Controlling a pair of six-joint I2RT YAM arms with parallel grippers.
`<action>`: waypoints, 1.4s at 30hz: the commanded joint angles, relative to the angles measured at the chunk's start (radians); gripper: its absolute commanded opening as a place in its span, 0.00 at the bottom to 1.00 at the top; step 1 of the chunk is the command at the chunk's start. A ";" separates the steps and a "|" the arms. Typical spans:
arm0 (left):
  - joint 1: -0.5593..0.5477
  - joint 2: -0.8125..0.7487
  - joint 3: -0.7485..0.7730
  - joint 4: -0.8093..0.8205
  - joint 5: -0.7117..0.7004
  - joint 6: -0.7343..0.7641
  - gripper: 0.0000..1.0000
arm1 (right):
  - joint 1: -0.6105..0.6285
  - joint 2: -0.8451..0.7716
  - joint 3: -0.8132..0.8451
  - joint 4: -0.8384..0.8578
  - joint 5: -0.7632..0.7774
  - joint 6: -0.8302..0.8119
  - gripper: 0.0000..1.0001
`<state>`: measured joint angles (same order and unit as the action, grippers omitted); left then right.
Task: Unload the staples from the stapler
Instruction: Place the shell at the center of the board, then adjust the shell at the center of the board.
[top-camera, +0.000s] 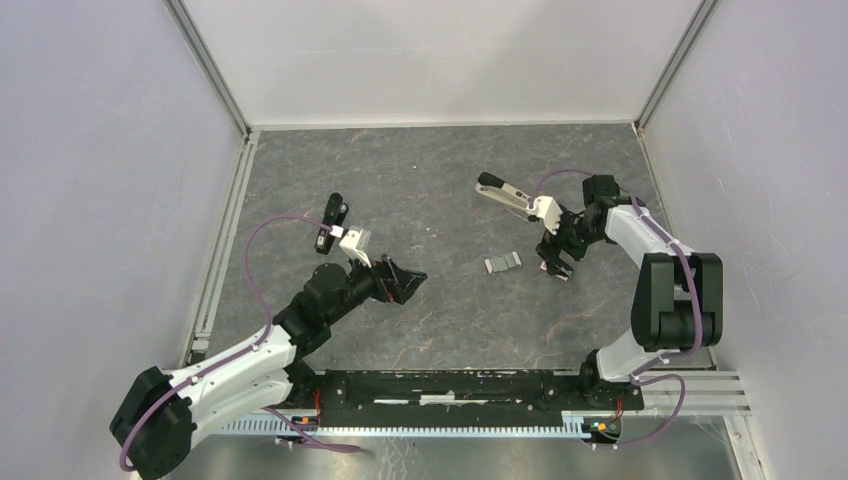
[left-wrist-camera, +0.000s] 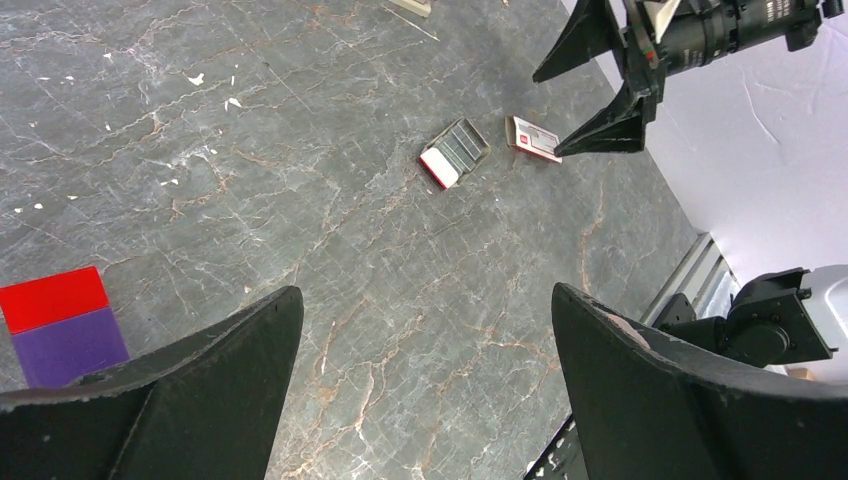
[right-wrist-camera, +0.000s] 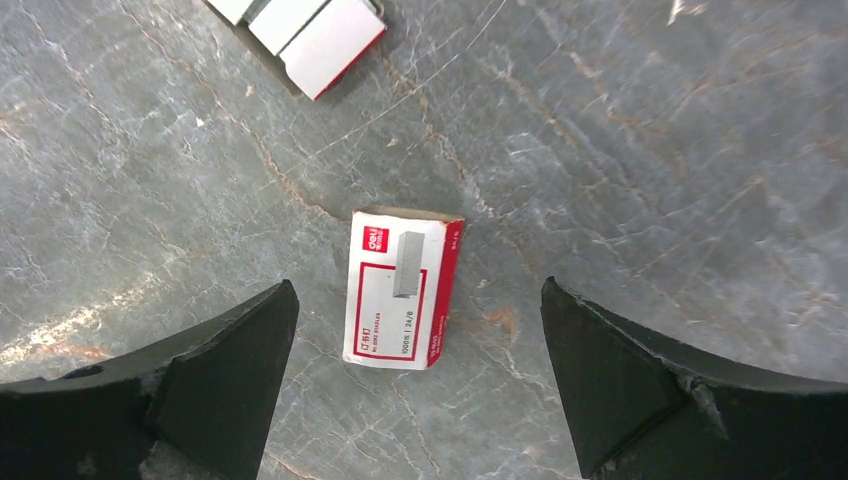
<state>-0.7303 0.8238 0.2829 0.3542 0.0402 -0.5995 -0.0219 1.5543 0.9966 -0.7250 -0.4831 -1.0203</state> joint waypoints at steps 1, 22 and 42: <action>0.002 -0.005 -0.001 0.038 0.012 -0.019 1.00 | -0.003 0.042 0.032 -0.043 0.026 -0.023 0.98; 0.002 0.004 -0.007 0.052 0.014 -0.019 1.00 | -0.004 0.147 0.031 -0.006 0.095 -0.013 0.76; 0.003 0.000 -0.001 0.042 0.012 -0.020 1.00 | -0.003 0.231 0.113 -0.132 0.010 -0.153 0.54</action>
<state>-0.7303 0.8276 0.2783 0.3546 0.0402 -0.5995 -0.0219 1.7573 1.0794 -0.7765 -0.4114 -1.0904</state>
